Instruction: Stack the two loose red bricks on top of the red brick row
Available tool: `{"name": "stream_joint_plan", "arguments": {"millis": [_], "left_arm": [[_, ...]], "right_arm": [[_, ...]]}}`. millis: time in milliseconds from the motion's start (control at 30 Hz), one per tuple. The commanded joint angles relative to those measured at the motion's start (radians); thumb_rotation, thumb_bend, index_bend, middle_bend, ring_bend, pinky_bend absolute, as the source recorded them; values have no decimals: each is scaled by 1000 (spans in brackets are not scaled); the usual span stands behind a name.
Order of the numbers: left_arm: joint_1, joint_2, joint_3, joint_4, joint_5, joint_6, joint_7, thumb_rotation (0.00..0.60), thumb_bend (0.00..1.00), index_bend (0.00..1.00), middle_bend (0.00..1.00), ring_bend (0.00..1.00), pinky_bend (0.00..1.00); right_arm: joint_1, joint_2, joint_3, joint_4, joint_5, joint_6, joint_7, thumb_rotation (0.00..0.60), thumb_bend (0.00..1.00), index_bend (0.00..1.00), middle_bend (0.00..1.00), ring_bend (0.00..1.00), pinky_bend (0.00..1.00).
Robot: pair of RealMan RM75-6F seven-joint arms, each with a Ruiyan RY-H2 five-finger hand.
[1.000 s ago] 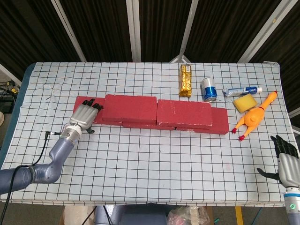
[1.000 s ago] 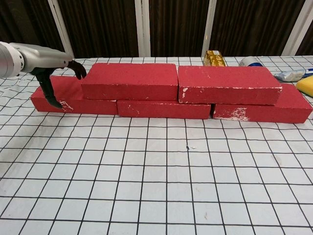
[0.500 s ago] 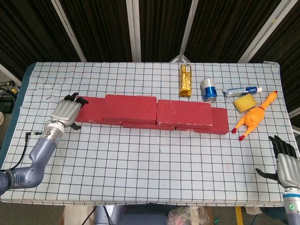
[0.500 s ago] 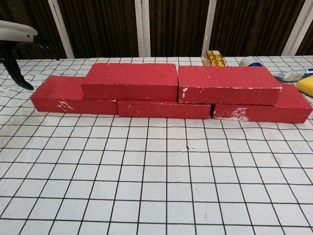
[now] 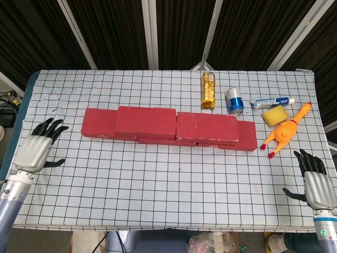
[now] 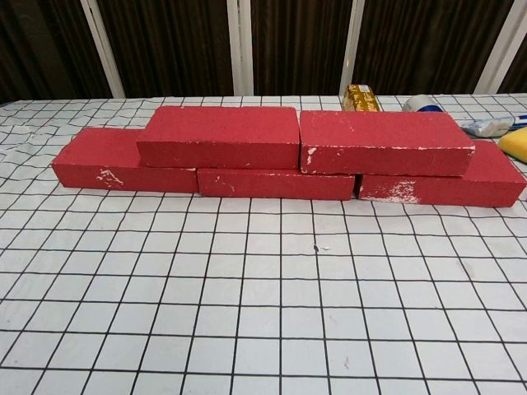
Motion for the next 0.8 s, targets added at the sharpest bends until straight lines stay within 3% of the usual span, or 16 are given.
{"name": "stream_joint_plan", "arguments": {"millis": [33,467,800], "left_arm": [[133,-63,56,81,109,135,-71,600,0,188,58,0,131],[248,-148,62,156,147,152,-76,600,0,194,52,0,131],[284,-165,28,172,165,162,-22,600,0,194,45,0,129]], "right_arm": [[2,-5,-4,11,-18,3,11,600,161,22,0,0,0],[-2,-25,-7,54,-70,42,24,600,162,24,0,0,0],[-9,-23,-1,46,-56,52,19,600,162,23,0,0,0]]}}
